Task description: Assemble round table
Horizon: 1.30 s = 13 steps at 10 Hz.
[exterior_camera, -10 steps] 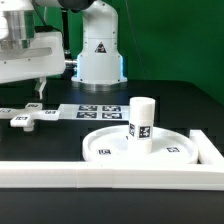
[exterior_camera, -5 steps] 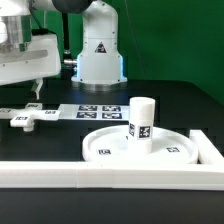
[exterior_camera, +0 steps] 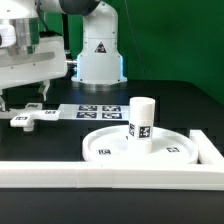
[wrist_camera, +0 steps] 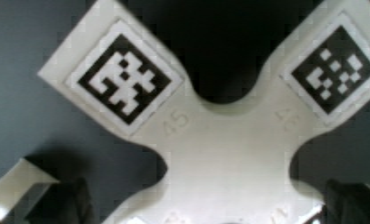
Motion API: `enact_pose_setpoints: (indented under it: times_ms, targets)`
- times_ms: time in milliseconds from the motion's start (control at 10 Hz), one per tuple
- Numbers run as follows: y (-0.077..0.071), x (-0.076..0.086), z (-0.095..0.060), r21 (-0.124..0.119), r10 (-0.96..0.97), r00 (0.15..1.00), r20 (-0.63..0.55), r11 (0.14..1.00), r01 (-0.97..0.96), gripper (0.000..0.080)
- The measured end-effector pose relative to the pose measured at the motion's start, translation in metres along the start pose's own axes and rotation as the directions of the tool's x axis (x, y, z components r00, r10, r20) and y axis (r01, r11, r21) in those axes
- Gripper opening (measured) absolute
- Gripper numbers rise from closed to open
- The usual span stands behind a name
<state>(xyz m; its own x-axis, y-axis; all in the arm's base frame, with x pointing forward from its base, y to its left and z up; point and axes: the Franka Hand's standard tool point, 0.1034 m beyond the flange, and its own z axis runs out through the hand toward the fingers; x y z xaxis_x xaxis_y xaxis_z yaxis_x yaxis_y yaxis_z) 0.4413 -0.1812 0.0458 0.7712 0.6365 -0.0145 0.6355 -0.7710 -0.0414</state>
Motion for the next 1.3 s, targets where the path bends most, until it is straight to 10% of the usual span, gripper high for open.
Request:
enact_pose_setpoints:
  times_ms: [1300]
  targets:
    - [-0.008, 0.0, 0.014, 0.018, 0.005, 1.0, 0.017, 1.0, -0.006, 0.0648]
